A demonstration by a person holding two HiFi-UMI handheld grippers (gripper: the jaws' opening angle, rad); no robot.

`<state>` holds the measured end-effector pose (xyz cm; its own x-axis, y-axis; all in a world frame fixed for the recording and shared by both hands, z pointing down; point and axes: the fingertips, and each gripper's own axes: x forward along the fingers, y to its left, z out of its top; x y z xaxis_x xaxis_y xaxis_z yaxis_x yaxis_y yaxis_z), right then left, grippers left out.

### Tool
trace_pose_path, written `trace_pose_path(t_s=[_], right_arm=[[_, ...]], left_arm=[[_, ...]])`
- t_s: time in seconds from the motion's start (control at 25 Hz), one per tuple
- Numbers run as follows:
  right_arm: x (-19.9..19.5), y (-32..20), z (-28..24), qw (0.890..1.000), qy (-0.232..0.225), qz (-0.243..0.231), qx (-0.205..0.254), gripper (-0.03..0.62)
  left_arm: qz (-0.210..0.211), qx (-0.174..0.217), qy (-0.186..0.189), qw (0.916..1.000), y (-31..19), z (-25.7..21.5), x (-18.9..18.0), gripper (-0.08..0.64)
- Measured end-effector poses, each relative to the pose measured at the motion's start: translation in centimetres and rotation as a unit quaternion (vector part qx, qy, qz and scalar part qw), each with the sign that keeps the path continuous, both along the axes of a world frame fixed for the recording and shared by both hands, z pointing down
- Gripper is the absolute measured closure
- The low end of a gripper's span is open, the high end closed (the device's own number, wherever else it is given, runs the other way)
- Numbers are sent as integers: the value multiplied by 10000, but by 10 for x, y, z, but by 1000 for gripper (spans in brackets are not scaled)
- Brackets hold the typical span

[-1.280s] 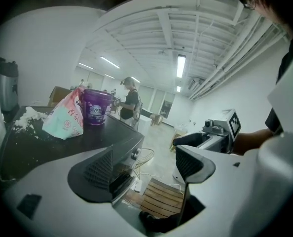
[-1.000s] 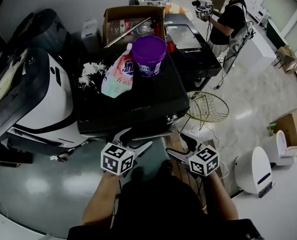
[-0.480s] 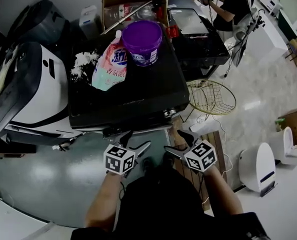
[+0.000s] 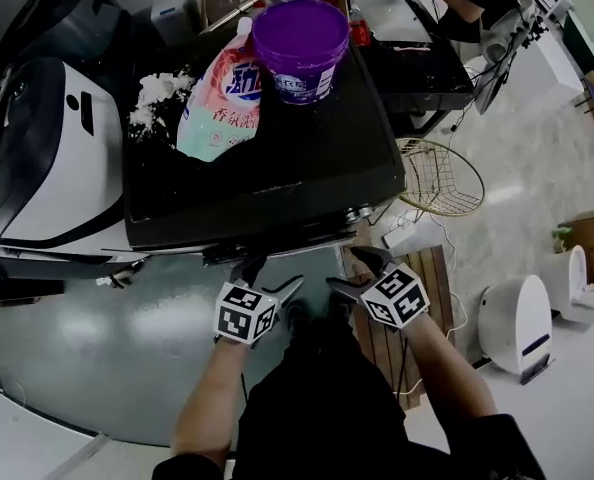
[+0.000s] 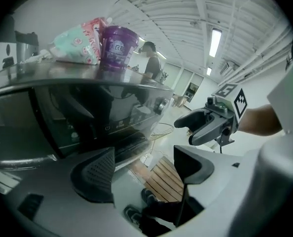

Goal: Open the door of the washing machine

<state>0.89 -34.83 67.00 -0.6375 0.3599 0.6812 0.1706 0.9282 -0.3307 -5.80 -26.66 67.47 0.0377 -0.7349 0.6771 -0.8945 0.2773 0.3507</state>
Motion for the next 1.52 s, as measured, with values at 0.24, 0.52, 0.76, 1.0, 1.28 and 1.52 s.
trace_pose_path(t_s=[0.24,0.52,0.76,1.0,1.28,1.52], right_arm=[[-15,6,32,9990,213,-251,312,241],[-18,-19,83,9973,547,-168,471,241],[-29,-37,107,9953,672,-139,684,245],[-36,-39,129,9915,867,-385,894,270],[-32,-24,150,9740,1141,-1212,1537,284],[-34,-36,158,9480,1063,-1631,2518,413]], left_arm=[[-184,-192,47,9996,19,36,-12,167],[-374,-107,-151,9991,19,48,-34,214],[-489,-178,-160,9985,12,51,-41,215],[-462,-165,-167,9987,9,51,-37,214],[-581,-131,-183,9981,15,50,-38,215],[-600,-135,-313,9976,14,52,-39,216]])
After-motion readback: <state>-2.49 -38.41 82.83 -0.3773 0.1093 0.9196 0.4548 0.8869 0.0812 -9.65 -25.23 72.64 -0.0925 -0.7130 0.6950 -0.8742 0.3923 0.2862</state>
